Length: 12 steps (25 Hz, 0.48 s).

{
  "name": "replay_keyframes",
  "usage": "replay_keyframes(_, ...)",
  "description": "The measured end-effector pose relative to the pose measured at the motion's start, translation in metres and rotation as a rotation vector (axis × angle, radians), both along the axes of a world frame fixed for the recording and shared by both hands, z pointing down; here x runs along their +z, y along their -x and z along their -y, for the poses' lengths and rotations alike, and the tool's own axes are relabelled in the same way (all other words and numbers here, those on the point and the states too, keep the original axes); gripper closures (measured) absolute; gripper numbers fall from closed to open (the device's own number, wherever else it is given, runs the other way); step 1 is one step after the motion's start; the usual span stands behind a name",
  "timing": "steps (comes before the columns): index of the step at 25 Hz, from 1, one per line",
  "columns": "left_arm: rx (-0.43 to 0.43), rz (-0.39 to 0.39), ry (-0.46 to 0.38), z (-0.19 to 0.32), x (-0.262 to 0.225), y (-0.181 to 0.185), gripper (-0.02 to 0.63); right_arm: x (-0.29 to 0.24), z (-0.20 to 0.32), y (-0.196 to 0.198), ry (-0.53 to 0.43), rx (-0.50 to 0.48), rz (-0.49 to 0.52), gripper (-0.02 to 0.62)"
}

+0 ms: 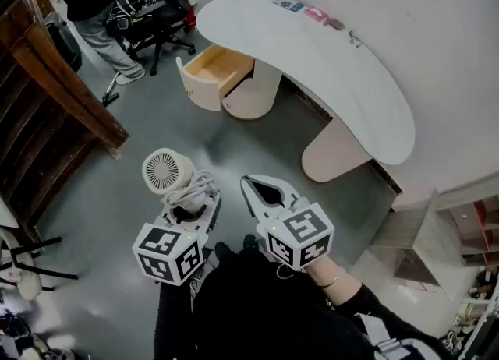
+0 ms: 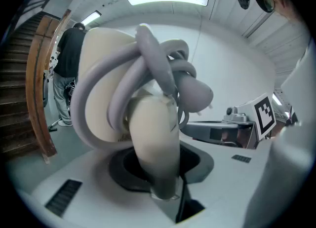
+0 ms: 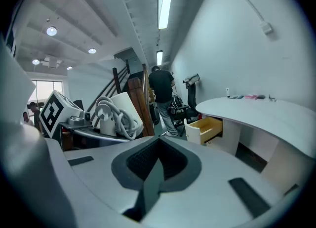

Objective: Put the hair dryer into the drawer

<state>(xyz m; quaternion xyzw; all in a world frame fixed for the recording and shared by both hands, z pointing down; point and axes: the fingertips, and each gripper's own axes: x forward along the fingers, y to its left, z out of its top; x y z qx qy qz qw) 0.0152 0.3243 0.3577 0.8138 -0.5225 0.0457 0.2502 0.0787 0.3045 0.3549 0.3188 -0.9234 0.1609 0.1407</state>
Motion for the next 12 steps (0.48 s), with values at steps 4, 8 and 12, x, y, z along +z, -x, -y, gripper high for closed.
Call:
replay_keyframes(4,-0.01,0.001,-0.009,0.004,-0.005,-0.002,0.482,-0.001,0.001,-0.007,0.0,0.003,0.004,0.594)
replay_keyframes(8,-0.011,0.013,-0.015,0.007,-0.008,-0.005,0.482,0.0,0.005,-0.015,0.002,0.013,0.004,0.594)
replay_keyframes(12,-0.006,0.019,-0.014,0.01,-0.008,-0.011,0.482,0.002,0.008,-0.023,0.006,0.023,0.01,0.594)
